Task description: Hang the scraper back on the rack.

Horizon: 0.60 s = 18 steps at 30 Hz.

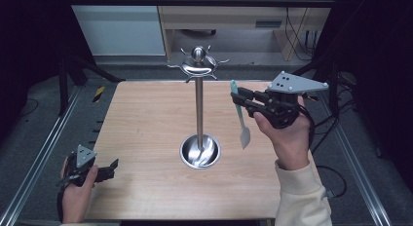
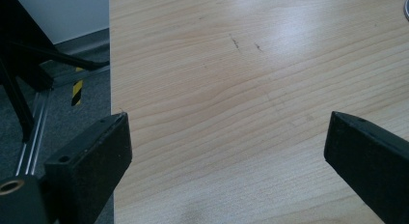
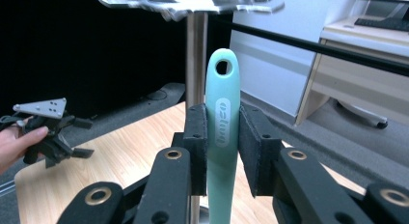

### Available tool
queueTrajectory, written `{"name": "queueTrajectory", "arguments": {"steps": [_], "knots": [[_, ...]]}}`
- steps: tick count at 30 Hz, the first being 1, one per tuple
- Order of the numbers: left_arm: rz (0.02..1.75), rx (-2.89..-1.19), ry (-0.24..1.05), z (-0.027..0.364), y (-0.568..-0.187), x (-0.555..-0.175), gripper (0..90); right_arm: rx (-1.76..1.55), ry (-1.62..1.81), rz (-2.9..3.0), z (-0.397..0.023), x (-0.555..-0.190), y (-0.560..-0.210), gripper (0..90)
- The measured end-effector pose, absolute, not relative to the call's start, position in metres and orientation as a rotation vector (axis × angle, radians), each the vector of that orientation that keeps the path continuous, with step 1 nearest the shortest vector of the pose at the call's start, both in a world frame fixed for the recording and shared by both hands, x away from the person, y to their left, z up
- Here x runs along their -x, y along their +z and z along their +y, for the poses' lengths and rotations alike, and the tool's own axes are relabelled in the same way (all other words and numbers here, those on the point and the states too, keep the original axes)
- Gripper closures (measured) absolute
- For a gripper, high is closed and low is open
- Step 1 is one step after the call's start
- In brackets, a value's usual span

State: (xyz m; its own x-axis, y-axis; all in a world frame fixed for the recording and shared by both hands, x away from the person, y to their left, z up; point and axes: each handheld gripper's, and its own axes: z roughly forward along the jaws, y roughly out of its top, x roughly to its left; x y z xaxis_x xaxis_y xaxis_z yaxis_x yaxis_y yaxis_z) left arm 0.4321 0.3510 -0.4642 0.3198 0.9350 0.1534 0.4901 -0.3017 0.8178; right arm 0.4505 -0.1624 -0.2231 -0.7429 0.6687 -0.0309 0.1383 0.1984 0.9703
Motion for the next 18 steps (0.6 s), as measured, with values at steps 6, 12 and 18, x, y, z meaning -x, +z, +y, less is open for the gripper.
{"name": "queueTrajectory", "arguments": {"steps": [6, 12, 18], "knots": [[1.258, -1.924, 0.85, 0.35, -0.465, -0.432, 2.6, -0.735, 1.576, 2.02, -0.162, -0.446, -0.216, 74.2], [1.256, -1.932, 0.85, 0.35, -0.466, -0.432, 2.6, -0.731, 1.583, 2.002, -0.164, -0.442, -0.211, 74.3], [1.255, -1.934, 0.85, 0.349, -0.466, -0.432, 2.6, -0.718, 1.591, 1.991, -0.163, -0.439, -0.207, 74.3]]}}
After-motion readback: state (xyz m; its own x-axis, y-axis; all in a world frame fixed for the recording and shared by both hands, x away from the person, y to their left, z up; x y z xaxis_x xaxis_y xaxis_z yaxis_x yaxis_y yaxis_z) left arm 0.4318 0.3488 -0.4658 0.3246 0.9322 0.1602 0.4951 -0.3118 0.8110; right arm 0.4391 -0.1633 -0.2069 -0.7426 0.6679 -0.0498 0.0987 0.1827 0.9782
